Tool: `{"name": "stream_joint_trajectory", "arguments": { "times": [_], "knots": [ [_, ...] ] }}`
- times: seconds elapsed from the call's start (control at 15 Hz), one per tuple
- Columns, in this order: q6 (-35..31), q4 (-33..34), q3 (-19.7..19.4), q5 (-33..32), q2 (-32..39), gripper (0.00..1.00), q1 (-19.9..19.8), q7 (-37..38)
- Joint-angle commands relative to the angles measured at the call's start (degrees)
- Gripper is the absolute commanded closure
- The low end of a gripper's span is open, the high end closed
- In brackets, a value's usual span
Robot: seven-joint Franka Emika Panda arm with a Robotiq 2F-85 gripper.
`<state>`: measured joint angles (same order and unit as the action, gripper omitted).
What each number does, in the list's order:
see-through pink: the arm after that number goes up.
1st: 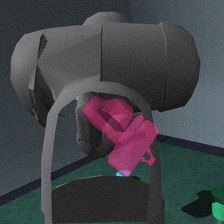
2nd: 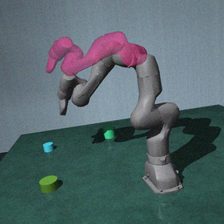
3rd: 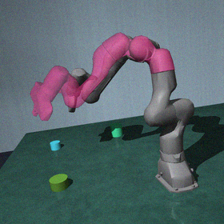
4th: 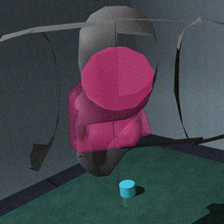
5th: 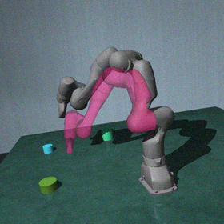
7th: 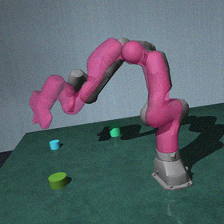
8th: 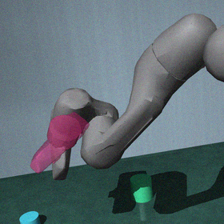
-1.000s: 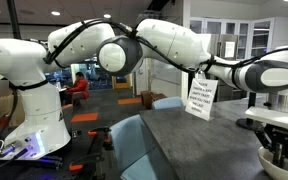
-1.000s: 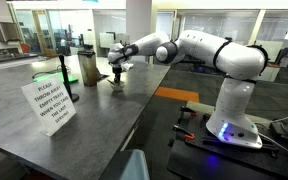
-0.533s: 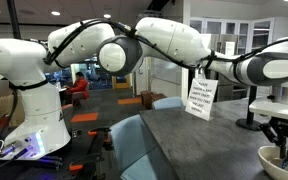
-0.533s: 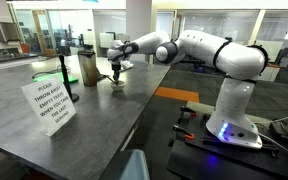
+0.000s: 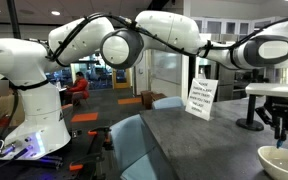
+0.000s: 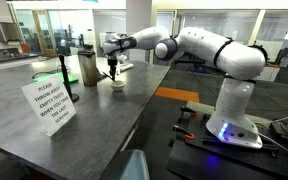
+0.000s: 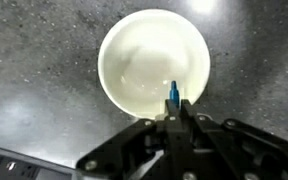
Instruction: Remove the pen from the bowl
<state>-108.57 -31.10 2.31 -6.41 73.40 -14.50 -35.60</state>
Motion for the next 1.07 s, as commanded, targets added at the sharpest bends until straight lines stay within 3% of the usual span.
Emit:
{"name": "stream_joint_trajectory", "arguments": {
  "times": [0.0, 0.2, 0.4, 1.0],
  "knots": [
    [7.5, -2.4, -1.3, -2.1, -4.6, 0.97, 2.1, -0.2],
    [12.9, -3.2, -2.1, -4.8, -6.0, 0.97, 4.9, 0.1],
    [14.2, -4.4, -1.9, -6.0, -5.8, 0.97, 6.3, 1.2],
    [5.4, -23.3, -2.8, -8.6, -12.8, 0.97, 6.3, 0.8]
  ]
}}
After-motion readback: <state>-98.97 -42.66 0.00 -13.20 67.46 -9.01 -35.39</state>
